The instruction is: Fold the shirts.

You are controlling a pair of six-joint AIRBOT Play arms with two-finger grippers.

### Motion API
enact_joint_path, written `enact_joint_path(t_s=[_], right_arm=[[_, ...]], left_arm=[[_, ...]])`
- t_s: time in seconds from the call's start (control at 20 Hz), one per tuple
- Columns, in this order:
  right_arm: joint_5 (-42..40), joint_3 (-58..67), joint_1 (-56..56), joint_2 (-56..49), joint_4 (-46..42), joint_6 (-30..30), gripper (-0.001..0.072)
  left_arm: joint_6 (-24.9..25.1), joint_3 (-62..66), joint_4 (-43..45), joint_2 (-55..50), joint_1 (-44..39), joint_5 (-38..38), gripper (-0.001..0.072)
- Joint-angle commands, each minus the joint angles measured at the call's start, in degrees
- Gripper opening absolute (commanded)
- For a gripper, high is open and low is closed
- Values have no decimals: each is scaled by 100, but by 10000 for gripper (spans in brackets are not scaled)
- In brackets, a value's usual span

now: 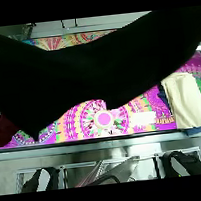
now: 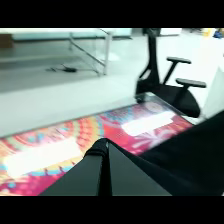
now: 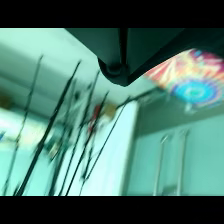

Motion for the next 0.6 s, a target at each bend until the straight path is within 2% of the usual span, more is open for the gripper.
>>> enact_joint_path(t_s=[0.0,0.1,0.25,0.45,0.55], right_arm=[[-133,481,-20,-734,-153,-111,19],[144,481,-9,-1624,-140,-98,19],[380,481,-9,-3281,393,-85,19],[-258,481,0,-5108,610,-26,19],[-586,481,-4,-5709,787,133,19]], left_arm=[[-350,809,662,-599,48,-120,11],[-317,380,667,-1040,-247,-155,11],[118,-555,916,-1923,-1196,-7,11],[271,-1202,2142,-3521,-2262,1349,11],[247,-1165,2212,-4288,-2389,1746,11]])
